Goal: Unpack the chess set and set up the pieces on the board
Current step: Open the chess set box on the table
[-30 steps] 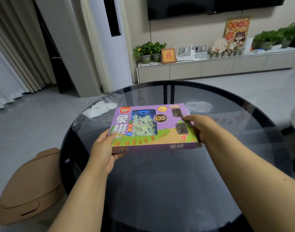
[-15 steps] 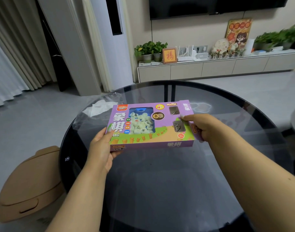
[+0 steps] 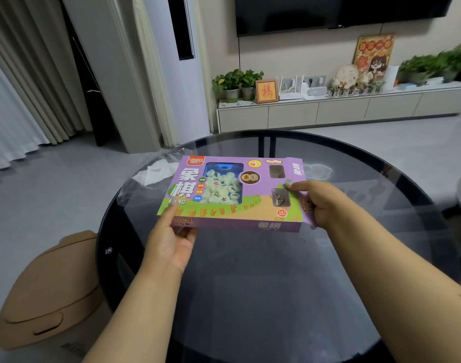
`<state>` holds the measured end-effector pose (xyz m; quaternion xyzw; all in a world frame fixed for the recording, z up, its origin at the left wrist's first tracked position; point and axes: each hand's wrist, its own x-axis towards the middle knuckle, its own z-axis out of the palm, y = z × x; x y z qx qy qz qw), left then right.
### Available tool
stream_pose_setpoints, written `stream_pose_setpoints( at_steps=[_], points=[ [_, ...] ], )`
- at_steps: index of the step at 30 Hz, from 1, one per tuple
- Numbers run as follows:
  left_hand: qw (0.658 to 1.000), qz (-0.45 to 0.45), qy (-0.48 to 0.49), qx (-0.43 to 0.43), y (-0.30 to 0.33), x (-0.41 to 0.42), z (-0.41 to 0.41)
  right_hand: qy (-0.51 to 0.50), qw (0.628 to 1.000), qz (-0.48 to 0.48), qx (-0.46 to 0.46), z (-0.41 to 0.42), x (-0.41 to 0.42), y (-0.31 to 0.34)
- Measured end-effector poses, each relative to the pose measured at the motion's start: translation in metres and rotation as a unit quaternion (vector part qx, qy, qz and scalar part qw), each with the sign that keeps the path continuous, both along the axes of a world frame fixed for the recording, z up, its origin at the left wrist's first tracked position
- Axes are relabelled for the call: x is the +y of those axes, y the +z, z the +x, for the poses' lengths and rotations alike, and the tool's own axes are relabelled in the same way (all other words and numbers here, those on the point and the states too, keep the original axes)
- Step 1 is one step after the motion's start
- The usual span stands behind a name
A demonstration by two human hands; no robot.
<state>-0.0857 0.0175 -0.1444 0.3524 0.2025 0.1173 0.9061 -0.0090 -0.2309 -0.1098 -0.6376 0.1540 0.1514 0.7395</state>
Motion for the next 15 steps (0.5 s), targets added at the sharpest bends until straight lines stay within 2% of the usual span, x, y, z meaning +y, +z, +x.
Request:
stream_pose_setpoints(
  at_steps=[4,9,15],
  points=[
    [0.997,-0.068,-0.037,-0.015,0.000,-0.022,-0.003,-0.021,1.000,0.003,0.000,-0.001,0.006,-0.004],
    [0.991,-0.077,-0.104,-0.011,-0.004,-0.067,-0.008,-0.035,0.999,0.035,0.011,-0.010,0.023,-0.011],
    [0.996,-0.071,-0.058,0.012,0.001,-0.056,0.003,-0.049,0.988,0.148,0.011,-0.019,0.029,-0.002]
  ],
)
